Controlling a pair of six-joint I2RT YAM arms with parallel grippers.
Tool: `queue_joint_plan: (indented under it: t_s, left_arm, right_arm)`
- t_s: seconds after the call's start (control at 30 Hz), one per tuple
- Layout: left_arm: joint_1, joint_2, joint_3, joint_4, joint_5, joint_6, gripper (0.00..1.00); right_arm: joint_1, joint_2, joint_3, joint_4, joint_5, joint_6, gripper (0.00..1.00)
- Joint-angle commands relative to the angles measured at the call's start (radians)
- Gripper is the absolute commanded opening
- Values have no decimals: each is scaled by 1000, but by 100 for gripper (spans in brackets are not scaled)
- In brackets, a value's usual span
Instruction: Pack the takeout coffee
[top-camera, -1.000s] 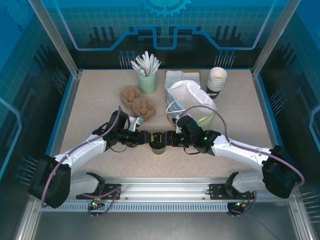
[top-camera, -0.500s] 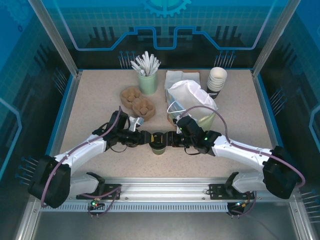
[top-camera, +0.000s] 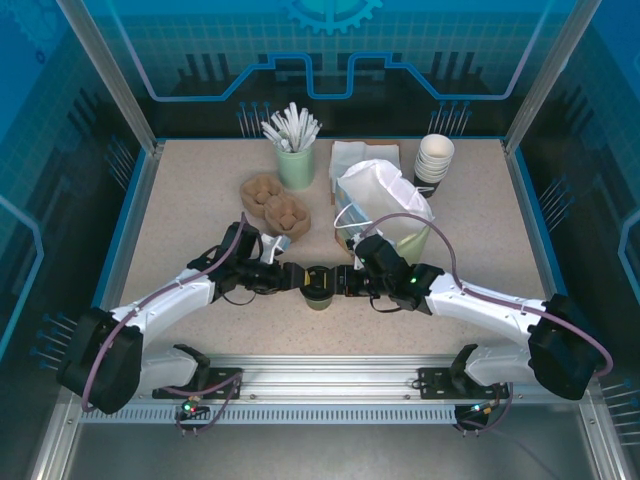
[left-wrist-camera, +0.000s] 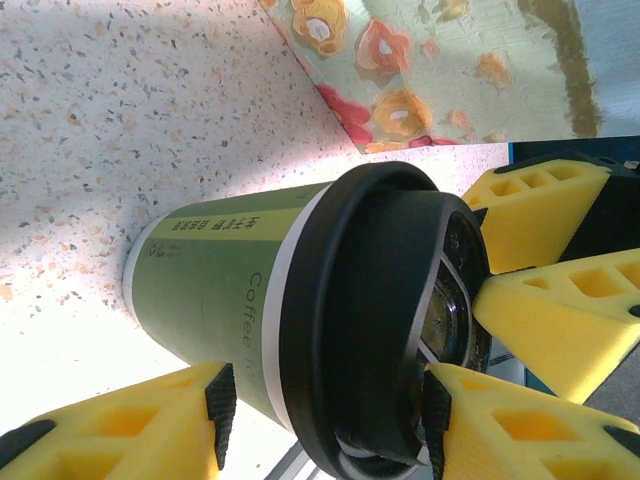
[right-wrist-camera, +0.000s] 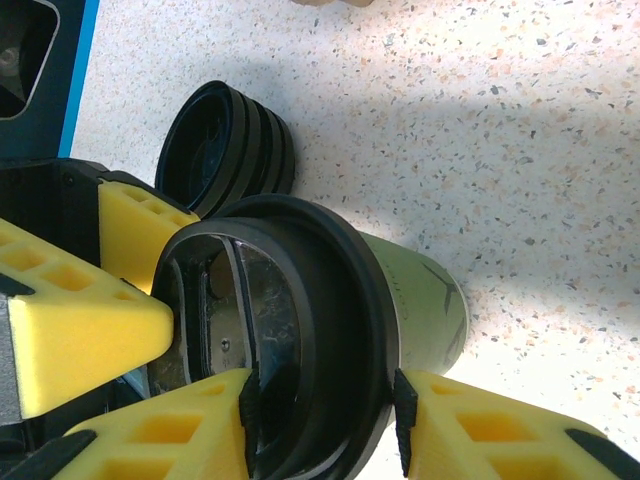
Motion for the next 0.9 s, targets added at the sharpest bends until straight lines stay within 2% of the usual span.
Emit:
queue_joint_plan:
  t_s: [0.0, 0.87]
  left_arm:
    - [-11, 13, 0, -28, -21, 37, 53]
    - [-11, 40, -81, -16, -70, 43, 49]
  right_arm:
    - [12, -2, -30, -51, 27, -19, 42]
    - [25, 30, -34, -73, 40, -25, 40]
